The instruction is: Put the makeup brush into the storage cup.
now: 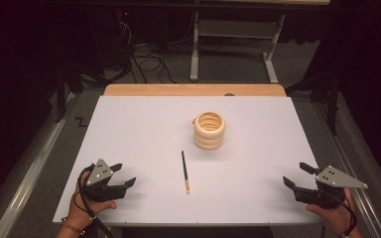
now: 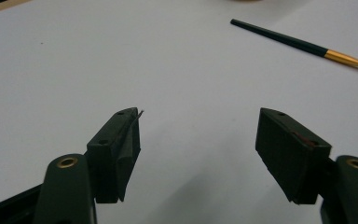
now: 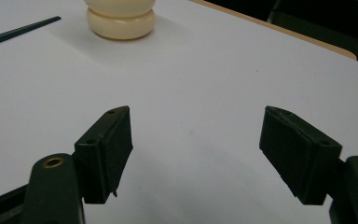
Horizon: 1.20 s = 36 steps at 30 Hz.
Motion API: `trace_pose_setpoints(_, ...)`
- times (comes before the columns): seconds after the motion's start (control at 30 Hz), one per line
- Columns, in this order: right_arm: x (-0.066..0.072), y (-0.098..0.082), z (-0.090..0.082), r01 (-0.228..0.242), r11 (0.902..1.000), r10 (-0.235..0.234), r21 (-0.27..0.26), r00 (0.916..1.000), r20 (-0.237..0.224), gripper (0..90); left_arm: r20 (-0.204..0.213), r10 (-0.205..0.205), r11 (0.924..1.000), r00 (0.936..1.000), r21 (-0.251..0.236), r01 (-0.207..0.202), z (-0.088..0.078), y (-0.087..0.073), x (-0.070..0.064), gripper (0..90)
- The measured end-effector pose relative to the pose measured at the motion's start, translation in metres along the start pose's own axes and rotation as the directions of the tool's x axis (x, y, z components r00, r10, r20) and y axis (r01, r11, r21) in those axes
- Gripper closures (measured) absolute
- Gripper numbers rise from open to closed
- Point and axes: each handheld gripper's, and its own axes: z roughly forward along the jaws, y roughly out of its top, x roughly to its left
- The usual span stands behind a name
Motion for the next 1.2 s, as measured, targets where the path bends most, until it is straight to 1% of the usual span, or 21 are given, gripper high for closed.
trace_pose_setpoints(0.07, 0.0, 0.0, 0.001, 0.002, 1.0, -0.002, 0.007, 1.0, 0.002, 26.2, 0.011, 0.002, 0.9998, 0.9999, 0.018, -0.003, 0.003, 0.004, -0.002, 31.2)
trace_pose_setpoints(0.13, 0.0, 0.0, 0.001, 0.004, 1.0, -0.004, 0.009, 1.0, 0.004, 26.1, -0.015, -0.008, 0.9966, 0.9999, 0.081, 0.009, 0.008, 0.01, -0.006, 31.3)
trace_pose_setpoints(0.17, 0.0, 0.0, 0.001, 0.002, 1.0, -0.002, 0.008, 1.0, 0.005, 26.0, -0.015, -0.008, 0.9966, 0.9999, 0.081, 0.009, 0.008, 0.01, -0.006, 31.3)
trace_pose_setpoints(0.2, 0.0, 0.0, 0.001, 0.002, 1.0, -0.002, 0.008, 1.0, 0.005, 26.0, -0.009, -0.013, 0.9953, 0.9999, 0.096, 0.014, 0.009, 0.012, -0.007, 31.3)
trace_pose_setpoints(0.23, 0.0, 0.0, 0.0, -0.002, 1.0, 0.002, 0.007, 1.0, 0.009, 26.0, -0.001, -0.003, 0.9951, 1.0, 0.098, 0.003, 0.01, 0.014, -0.008, 32.0)
trace_pose_setpoints(0.3, -0.001, -0.001, 0.001, 0.002, 1.0, -0.002, 0.006, 1.0, 0.009, 25.8, 0.004, 0.002, 0.9948, 1.0, 0.102, -0.002, 0.01, 0.016, -0.009, 31.9)
trace_pose_setpoints(0.37, -0.001, -0.001, 0.001, -0.005, 0.9999, 0.005, 0.009, 1.0, 0.007, 25.8, 0.009, 0.007, 0.9951, 0.9999, 0.099, -0.008, 0.01, 0.019, -0.012, 31.2)
trace_pose_setpoints(0.43, -0.001, -0.001, 0.001, -0.004, 0.9999, 0.004, 0.011, 1.0, 0.008, 25.7, 0.017, 0.001, 0.9957, 0.9999, 0.093, -0.003, 0.011, 0.022, -0.015, 30.4)
trace_pose_setpoints(0.47, -0.001, -0.001, 0.001, 0.0, 1.0, 0.0, 0.009, 1.0, 0.009, 25.7, 0.031, -0.001, 0.9958, 0.9995, 0.092, -0.002, 0.012, 0.026, -0.019, 30.3)
trace_pose_setpoints(0.53, -0.001, -0.001, 0.001, -0.002, 1.0, 0.001, 0.009, 1.0, 0.007, 25.7, 0.032, 0.003, 0.9959, 0.9995, 0.09, -0.006, 0.013, 0.029, -0.021, 30.0)
trace_pose_setpoints(0.57, -0.001, -0.001, 0.001, -0.005, 0.9999, 0.005, 0.013, 0.9999, 0.012, 25.7, 0.033, 0.005, 0.9953, 0.9994, 0.097, -0.008, 0.015, 0.034, -0.027, 30.0)
trace_pose_setpoints(0.63, -0.001, -0.001, 0.002, 0.0, 0.9999, 0.0, 0.015, 0.9999, 0.016, 25.7, 0.037, 0.008, 0.995, 0.9993, 0.099, -0.011, 0.017, 0.036, -0.029, 30.1)
trace_pose_setpoints(0.7, -0.001, -0.002, 0.002, 0.0, 0.9998, 0.0, 0.02, 0.9999, 0.016, 25.7, 0.037, 0.007, 0.9934, 0.9993, 0.114, -0.011, 0.021, 0.041, -0.035, 30.9)
trace_pose_setpoints(0.77, -0.001, -0.001, 0.002, -0.001, 0.9998, 0.001, 0.021, 0.9999, 0.015, 25.8, 0.057, 0.013, 0.9925, 0.9983, 0.121, -0.019, 0.025, 0.046, -0.04, 31.1)
trace_pose_setpoints(0.83, -0.001, -0.001, 0.002, -0.001, 0.9998, 0.0, 0.022, 0.9999, 0.015, 25.8, 0.07, 0.003, 0.9914, 0.9975, 0.13, -0.012, 0.029, 0.05, -0.045, 31.3)
trace_pose_setpoints(0.87, 0.0, -0.002, 0.003, -0.001, 0.9997, 0.0, 0.023, 0.9999, 0.013, 25.8, 0.064, -0.006, 0.989, 0.998, 0.148, -0.004, 0.033, 0.054, -0.048, 32.2)
trace_pose_setpoints(0.97, -0.001, -0.002, 0.002, -0.001, 0.9997, 0.0, 0.026, 0.9998, 0.019, 25.7, 0.078, -0.015, 0.9898, 0.9968, 0.142, 0.004, 0.036, 0.058, -0.051, 32.3)
trace_pose_setpoints(1.07, -0.001, -0.002, 0.002, -0.002, 0.9997, 0.001, 0.025, 0.9998, 0.021, 25.8, 0.071, -0.02, 0.9905, 0.9973, 0.137, 0.01, 0.039, 0.063, -0.055, 31.8)
trace_pose_setpoints(1.13, -0.001, -0.002, 0.002, -0.002, 0.9996, 0.001, 0.027, 0.9998, 0.021, 25.8, 0.058, -0.03, 0.9894, 0.9979, 0.143, 0.021, 0.041, 0.066, -0.057, 31.8)
trace_pose_setpoints(1.17, -0.001, -0.002, 0.003, 0.003, 0.9996, -0.003, 0.029, 0.9998, 0.019, 25.8, 0.034, -0.038, 0.9869, 0.9987, 0.158, 0.032, 0.044, 0.069, -0.06, 32.5)
trace_pose_setpoints(1.2, -0.001, -0.002, 0.003, 0.003, 0.9996, -0.003, 0.029, 0.9998, 0.019, 25.8, 0.034, -0.038, 0.9869, 0.9987, 0.158, 0.032, 0.044, 0.069, -0.06, 33.8)
